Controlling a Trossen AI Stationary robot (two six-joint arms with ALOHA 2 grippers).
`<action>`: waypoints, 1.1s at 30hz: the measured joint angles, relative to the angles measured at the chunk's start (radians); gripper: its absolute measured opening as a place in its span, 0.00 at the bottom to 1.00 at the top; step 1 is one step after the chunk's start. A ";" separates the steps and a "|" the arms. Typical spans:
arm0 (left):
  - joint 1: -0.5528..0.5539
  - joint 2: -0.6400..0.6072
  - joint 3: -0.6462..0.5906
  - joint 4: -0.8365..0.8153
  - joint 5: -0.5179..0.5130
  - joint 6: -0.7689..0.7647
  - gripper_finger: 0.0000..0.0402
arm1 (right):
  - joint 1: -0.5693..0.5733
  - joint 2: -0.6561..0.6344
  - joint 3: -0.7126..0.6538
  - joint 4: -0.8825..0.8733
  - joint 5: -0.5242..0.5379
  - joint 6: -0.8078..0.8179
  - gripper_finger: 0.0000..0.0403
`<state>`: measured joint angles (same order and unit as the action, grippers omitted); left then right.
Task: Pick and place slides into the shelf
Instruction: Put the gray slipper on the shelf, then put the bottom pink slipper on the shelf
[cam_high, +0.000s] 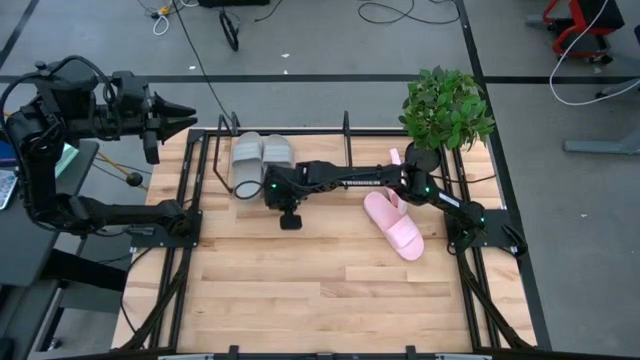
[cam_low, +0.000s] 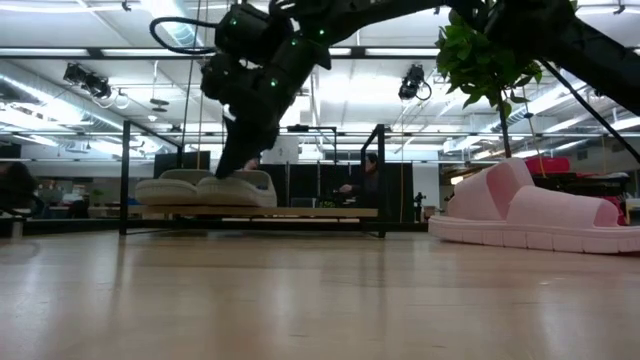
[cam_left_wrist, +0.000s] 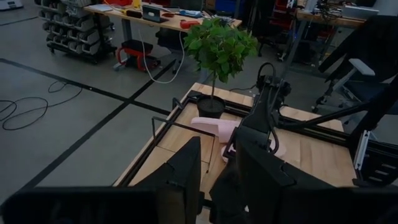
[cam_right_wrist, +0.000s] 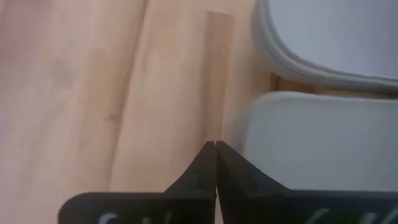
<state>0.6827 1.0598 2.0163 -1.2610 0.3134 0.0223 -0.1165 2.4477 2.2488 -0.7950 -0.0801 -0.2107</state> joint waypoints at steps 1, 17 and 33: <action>0.000 0.000 0.000 0.000 0.000 0.000 0.27 | -0.002 0.000 -0.008 0.003 0.008 0.000 0.01; 0.000 0.000 0.000 -0.001 0.000 0.013 0.27 | 0.019 0.001 0.012 0.006 0.018 -0.016 0.01; 0.000 -0.028 -0.195 0.032 0.004 0.016 0.27 | 0.178 -0.144 0.094 -0.562 0.357 0.112 0.01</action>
<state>0.6823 1.0315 1.8218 -1.2294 0.3173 0.0386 0.0612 2.3035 2.3428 -1.3571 0.2771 -0.0990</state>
